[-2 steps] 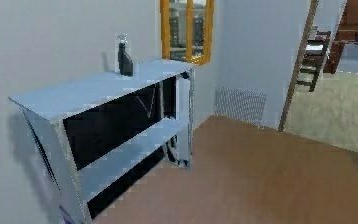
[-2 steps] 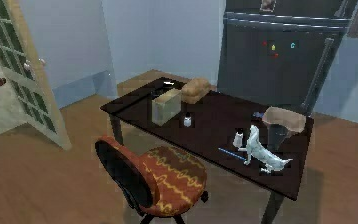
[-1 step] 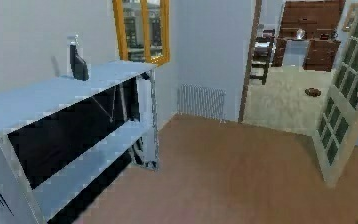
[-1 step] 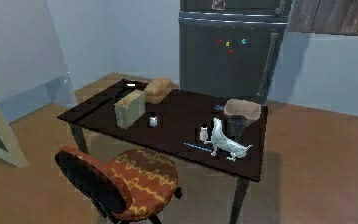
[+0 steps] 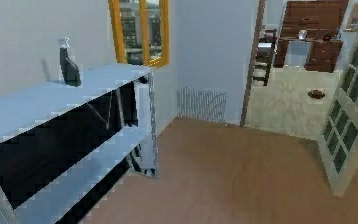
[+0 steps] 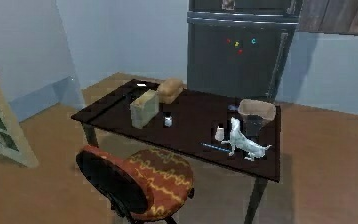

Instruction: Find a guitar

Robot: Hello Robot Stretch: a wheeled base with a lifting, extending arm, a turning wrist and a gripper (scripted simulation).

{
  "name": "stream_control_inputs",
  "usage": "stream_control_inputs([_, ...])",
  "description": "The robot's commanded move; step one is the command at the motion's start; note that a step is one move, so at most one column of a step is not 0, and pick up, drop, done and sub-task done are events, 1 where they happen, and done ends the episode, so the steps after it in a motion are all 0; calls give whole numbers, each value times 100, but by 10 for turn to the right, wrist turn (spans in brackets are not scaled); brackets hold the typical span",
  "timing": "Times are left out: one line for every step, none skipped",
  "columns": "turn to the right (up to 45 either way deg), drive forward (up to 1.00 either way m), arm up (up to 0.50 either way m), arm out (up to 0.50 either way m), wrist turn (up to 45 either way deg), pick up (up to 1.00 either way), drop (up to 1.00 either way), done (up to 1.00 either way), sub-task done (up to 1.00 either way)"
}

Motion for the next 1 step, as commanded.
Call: stream_control_inputs([210,0,0,0,0,0,0,0,0])
